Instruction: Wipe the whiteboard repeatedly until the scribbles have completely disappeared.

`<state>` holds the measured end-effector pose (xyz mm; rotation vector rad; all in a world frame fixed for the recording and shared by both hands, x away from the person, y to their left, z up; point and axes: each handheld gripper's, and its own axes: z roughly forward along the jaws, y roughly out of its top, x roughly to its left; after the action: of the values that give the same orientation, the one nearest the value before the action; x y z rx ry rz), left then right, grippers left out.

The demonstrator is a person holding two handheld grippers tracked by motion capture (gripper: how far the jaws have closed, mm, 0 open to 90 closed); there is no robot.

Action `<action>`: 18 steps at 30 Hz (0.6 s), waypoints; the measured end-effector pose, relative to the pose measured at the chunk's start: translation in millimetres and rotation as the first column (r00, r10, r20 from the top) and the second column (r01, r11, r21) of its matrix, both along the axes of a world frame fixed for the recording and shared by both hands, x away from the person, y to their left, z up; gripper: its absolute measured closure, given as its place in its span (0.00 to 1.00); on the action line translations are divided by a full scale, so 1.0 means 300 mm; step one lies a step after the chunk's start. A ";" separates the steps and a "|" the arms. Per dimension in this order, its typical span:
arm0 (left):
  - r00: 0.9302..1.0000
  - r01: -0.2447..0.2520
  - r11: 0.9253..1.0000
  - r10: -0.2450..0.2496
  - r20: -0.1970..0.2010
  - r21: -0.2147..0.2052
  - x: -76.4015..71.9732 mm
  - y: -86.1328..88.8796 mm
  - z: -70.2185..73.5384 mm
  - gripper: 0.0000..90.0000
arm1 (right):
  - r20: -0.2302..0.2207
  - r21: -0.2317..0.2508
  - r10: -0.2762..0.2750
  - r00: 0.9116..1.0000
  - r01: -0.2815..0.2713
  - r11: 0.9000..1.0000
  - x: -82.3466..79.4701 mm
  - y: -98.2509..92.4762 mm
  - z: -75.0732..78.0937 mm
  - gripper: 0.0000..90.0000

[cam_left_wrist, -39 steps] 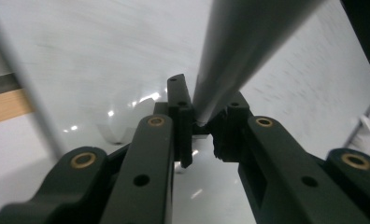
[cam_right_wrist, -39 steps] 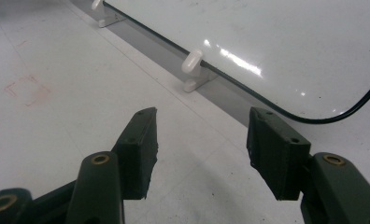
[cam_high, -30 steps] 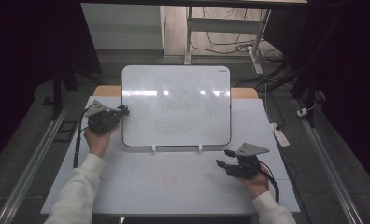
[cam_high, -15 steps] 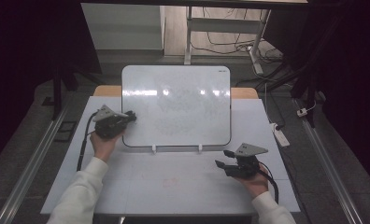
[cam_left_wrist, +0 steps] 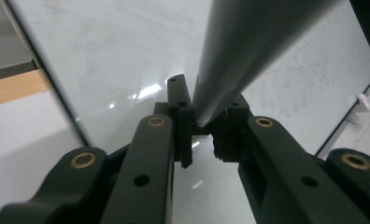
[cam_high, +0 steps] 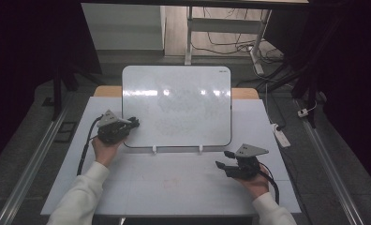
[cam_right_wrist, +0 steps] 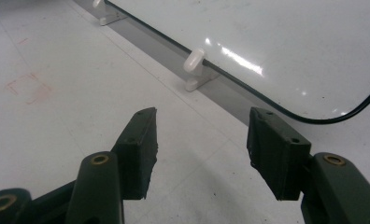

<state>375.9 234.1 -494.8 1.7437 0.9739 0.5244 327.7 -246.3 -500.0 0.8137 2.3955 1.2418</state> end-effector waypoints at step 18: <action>0.997 0.043 0.998 -0.045 -0.055 -0.034 -0.001 -0.042 0.018 0.87 | 0.016 0.021 0.004 1.000 -0.004 1.000 -0.005 0.006 0.015 0.47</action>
<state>375.6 221.4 -489.5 1.7546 0.9754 0.4310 326.2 -244.7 -495.4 0.8024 2.3761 1.2727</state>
